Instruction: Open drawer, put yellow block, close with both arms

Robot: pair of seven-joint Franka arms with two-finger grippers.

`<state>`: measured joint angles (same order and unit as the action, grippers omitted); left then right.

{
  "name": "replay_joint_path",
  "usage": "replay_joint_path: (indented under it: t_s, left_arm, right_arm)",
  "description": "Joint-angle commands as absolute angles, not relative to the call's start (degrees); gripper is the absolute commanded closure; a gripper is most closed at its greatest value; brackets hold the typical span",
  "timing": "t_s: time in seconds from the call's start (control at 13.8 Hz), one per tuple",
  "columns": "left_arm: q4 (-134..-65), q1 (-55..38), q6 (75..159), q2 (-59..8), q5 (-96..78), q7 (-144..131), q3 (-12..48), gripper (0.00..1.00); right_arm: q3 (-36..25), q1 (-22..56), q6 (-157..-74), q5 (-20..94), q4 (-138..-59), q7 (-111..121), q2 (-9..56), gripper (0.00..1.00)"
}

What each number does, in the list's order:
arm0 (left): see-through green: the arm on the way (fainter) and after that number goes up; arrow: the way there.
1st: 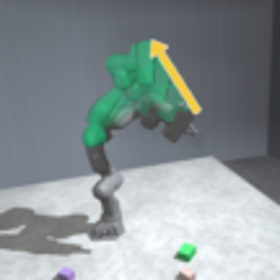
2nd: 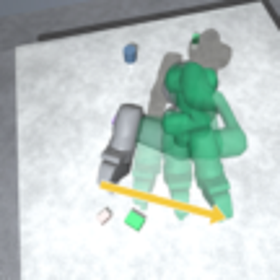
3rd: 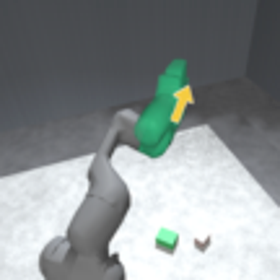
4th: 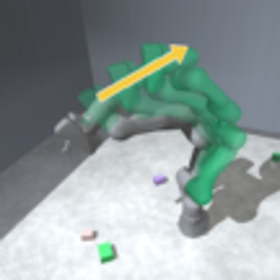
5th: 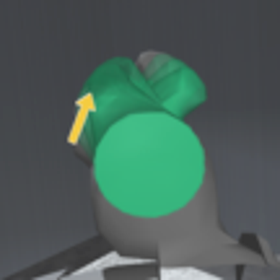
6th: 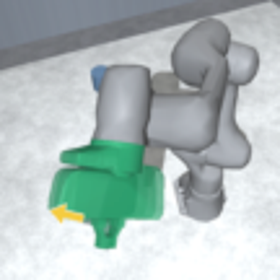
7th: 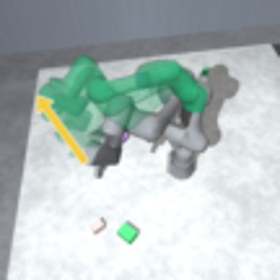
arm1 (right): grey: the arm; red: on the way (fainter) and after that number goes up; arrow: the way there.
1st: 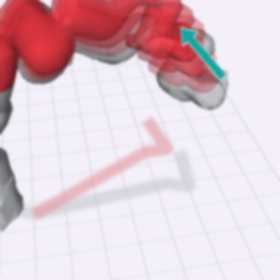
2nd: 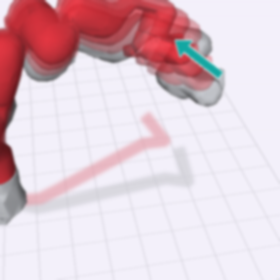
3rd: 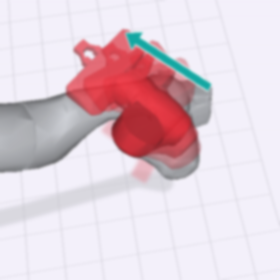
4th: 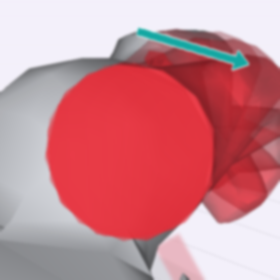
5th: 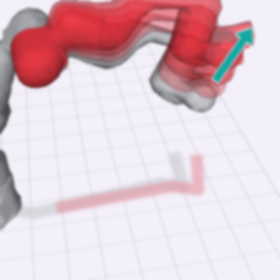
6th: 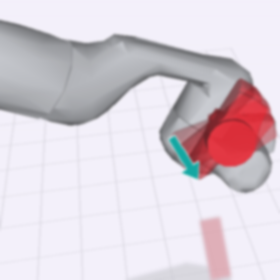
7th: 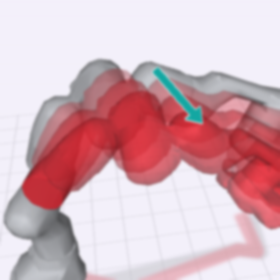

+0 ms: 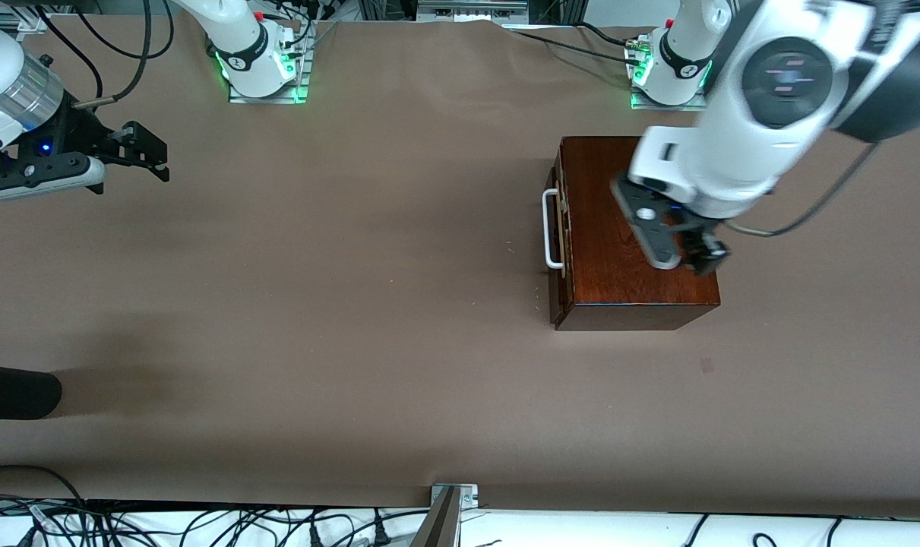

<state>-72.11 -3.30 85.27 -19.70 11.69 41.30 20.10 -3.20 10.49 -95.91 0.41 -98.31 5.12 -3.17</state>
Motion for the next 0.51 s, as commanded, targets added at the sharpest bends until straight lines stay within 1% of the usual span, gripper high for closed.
replay_joint_path:
  t_s: [0.0, 0.07, 0.22, 0.36, 0.43]
  left_arm:
    - [-73.55, -2.37, 84.38, -15.31, 5.30, 38.51, 14.35, 0.00]
    - [-76.96, -2.72, 84.81, -12.51, 2.58, 37.28, 10.58, 0.00]
    - [-83.99, -2.81, 88.83, -7.24, -0.78, 32.11, 6.44, 0.00]
    - [-90.41, -2.81, 94.98, -1.78, -1.14, 23.25, 4.66, 0.00]
    - [-92.44, -2.73, 96.14, 0.07, -1.23, 16.94, 4.05, 0.00]
  right_arm:
    - [-2.90, 10.20, -95.71, -0.18, -97.56, 4.48, -3.08, 0.00]
    - [-2.90, 10.20, -95.71, -0.18, -97.56, 4.48, -3.08, 0.00]
    - [-2.90, 10.20, -95.71, -0.18, -97.56, 4.48, -3.08, 0.00]
    - [-2.90, 10.20, -95.71, -0.18, -97.56, 4.48, -3.08, 0.00]
    - [-2.90, 10.20, -95.71, -0.18, -97.56, 4.48, -3.08, 0.00]
